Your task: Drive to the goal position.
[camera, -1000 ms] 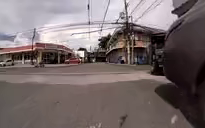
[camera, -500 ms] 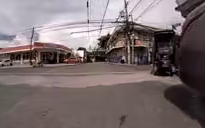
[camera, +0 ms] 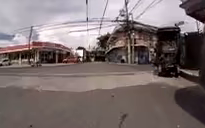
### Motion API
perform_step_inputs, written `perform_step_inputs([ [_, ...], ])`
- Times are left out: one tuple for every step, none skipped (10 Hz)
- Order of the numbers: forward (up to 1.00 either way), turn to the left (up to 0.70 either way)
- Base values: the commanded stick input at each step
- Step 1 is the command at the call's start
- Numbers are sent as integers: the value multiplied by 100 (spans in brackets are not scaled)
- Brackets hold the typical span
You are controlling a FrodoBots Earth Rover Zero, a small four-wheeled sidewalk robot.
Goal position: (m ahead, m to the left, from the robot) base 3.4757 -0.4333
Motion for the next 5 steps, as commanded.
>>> perform_step_inputs([
  [70, -6],
  [70, -12],
  [70, -18],
  [70, -24],
  [70, -30],
])
